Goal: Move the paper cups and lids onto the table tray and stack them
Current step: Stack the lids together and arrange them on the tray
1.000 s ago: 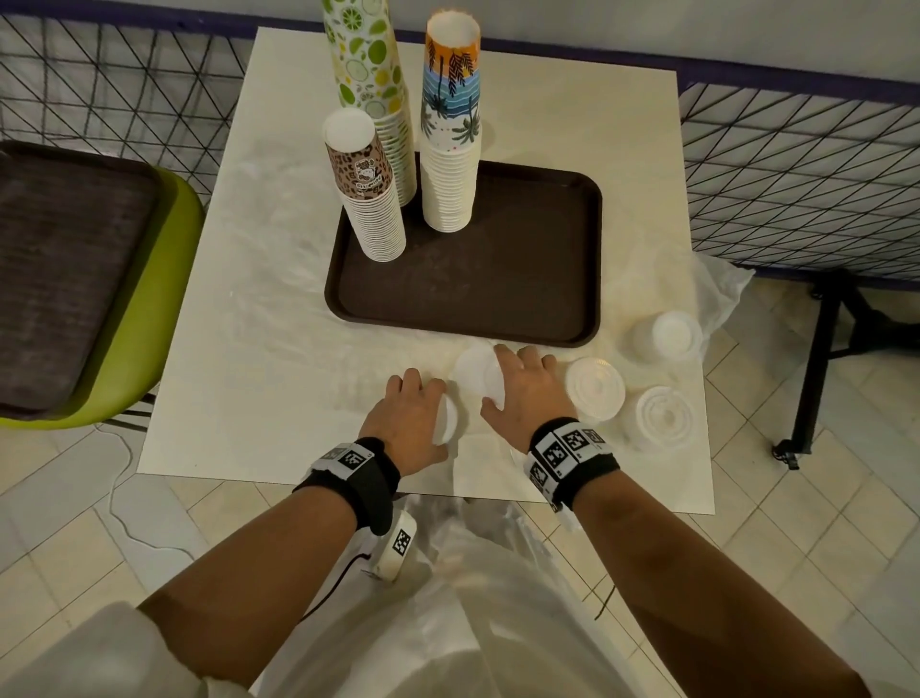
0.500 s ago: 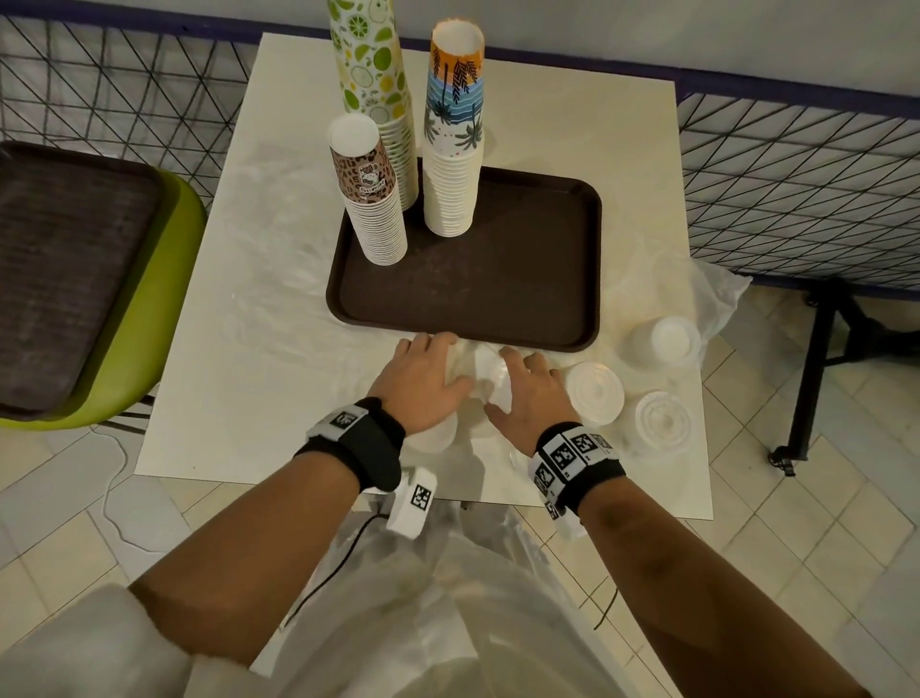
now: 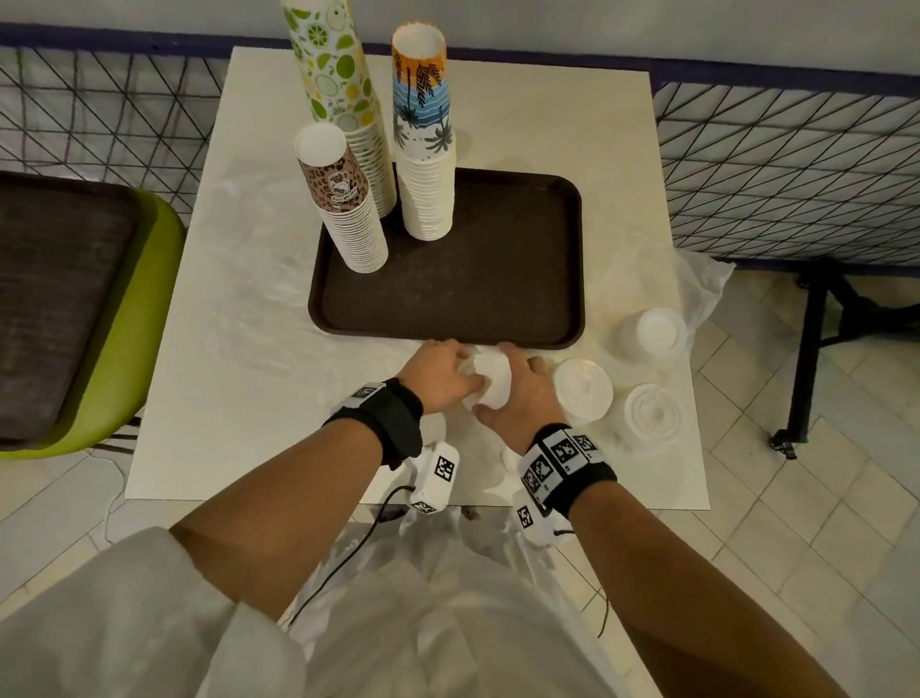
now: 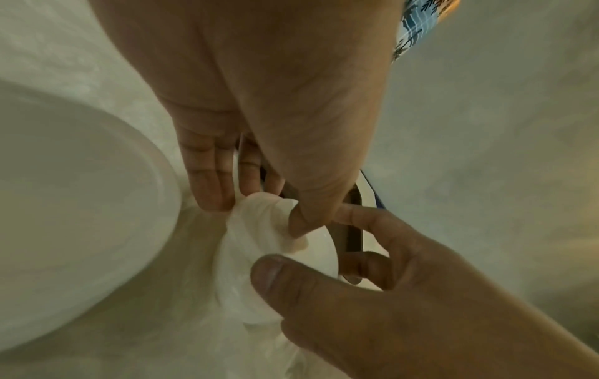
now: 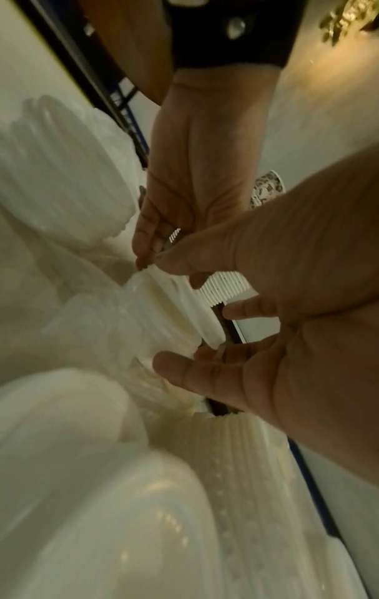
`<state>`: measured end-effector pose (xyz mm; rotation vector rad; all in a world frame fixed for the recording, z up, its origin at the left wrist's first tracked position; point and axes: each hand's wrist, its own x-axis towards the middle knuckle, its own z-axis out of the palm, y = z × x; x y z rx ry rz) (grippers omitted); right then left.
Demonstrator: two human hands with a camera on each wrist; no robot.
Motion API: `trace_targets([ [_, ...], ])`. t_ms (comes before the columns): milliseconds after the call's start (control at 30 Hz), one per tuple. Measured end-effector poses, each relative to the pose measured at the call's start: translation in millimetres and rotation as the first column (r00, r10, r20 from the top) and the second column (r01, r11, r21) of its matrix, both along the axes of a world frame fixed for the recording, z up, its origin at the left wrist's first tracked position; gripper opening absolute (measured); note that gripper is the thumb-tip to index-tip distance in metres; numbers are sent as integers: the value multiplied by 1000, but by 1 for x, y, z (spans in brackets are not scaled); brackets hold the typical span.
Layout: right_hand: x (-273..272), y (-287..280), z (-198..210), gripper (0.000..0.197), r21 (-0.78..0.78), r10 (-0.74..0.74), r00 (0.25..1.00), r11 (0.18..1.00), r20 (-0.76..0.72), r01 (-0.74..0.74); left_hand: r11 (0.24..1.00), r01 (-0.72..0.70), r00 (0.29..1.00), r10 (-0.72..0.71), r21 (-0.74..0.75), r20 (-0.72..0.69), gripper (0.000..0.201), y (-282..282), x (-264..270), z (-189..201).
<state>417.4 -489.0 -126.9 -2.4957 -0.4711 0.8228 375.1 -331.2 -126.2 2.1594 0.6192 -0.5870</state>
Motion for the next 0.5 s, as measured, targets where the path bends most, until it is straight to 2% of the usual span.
trace_targets([
  [100, -1, -4, 7, 76, 52, -169, 981, 983, -98, 175, 999, -31, 999, 31, -18, 11, 53, -3, 0, -3],
  [167, 0, -4, 8, 61, 33, -227, 965, 972, -130, 233, 998, -49, 999, 49, -29, 17, 50, -5, 0, -1],
  [300, -1, 2, 5, 48, -43, -179, 980, 984, -87, 176, 996, -58, 998, 57, -71, -24, 53, -6, 1, 6],
  [400, -1, 6, 4, 48, -81, -159, 984, 985, -77, 153, 999, -18, 999, 16, -50, -44, 39, -5, 2, 6],
  [500, 0, 9, 7, 50, -80, -184, 978, 981, -95, 177, 997, -40, 999, 38, -70, -36, 24, -6, 3, 12],
])
